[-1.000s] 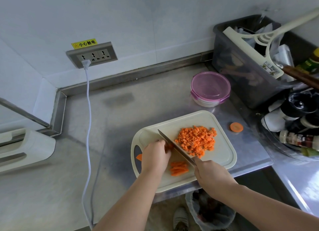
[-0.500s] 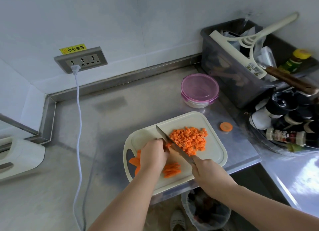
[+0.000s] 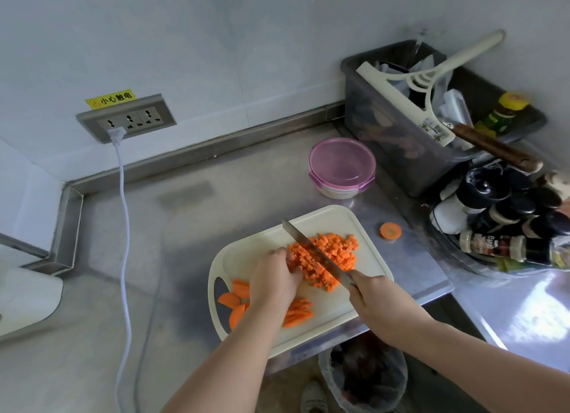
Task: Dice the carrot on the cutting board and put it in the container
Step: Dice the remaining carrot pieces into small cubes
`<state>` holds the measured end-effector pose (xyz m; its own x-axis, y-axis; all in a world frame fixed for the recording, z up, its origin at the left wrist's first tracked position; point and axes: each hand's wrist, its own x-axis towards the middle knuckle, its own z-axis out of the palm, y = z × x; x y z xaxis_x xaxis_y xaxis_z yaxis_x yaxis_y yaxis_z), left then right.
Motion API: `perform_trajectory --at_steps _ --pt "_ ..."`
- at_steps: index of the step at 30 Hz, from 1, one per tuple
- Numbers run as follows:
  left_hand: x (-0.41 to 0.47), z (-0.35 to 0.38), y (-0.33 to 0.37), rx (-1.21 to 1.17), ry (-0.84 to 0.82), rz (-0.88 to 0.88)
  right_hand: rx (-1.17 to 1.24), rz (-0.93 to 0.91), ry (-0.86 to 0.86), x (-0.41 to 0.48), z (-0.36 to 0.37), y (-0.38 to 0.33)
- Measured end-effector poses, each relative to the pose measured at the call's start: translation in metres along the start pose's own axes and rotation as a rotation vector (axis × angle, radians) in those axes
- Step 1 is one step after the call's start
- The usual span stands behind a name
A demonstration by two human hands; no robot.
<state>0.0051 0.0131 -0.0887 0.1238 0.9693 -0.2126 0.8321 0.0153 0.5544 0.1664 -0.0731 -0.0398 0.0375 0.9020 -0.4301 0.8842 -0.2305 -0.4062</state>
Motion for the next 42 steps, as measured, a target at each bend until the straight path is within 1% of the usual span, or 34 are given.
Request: perform_trajectory --at_steps 5,8,10,14,19,26,30,33,39,42 --pt "0.007 0.002 0.001 -0.020 -0.038 -0.019 0.000 0.002 0.027 0.000 -0.008 0.006" --pt "0.009 0.003 0.004 -0.023 -0.098 -0.002 -0.011 0.008 0.021 -0.001 -0.012 0.008" --pt "0.009 0.003 0.006 -0.051 -0.107 0.007 -0.008 0.006 0.007 -0.001 -0.016 0.008" --pt "0.008 0.003 0.004 -0.153 -0.075 0.003 0.025 0.012 -0.022 -0.002 -0.022 0.007" --pt "0.007 0.001 0.000 -0.200 -0.053 0.013 0.039 0.031 -0.058 -0.004 -0.029 0.003" --pt "0.006 0.005 0.008 -0.143 0.000 0.040 0.051 0.035 -0.054 -0.005 -0.030 0.003" --pt "0.007 0.002 0.011 -0.139 -0.009 0.070 0.053 0.029 -0.049 -0.007 -0.033 0.000" --pt "0.009 0.000 0.015 -0.084 0.063 0.131 0.061 0.033 -0.053 -0.009 -0.036 -0.003" --pt "0.013 0.001 0.030 -0.130 0.053 0.008 0.097 0.035 -0.025 -0.009 -0.035 -0.002" --pt "0.016 0.002 0.032 -0.104 0.041 -0.023 0.089 0.030 -0.013 -0.008 -0.034 -0.001"
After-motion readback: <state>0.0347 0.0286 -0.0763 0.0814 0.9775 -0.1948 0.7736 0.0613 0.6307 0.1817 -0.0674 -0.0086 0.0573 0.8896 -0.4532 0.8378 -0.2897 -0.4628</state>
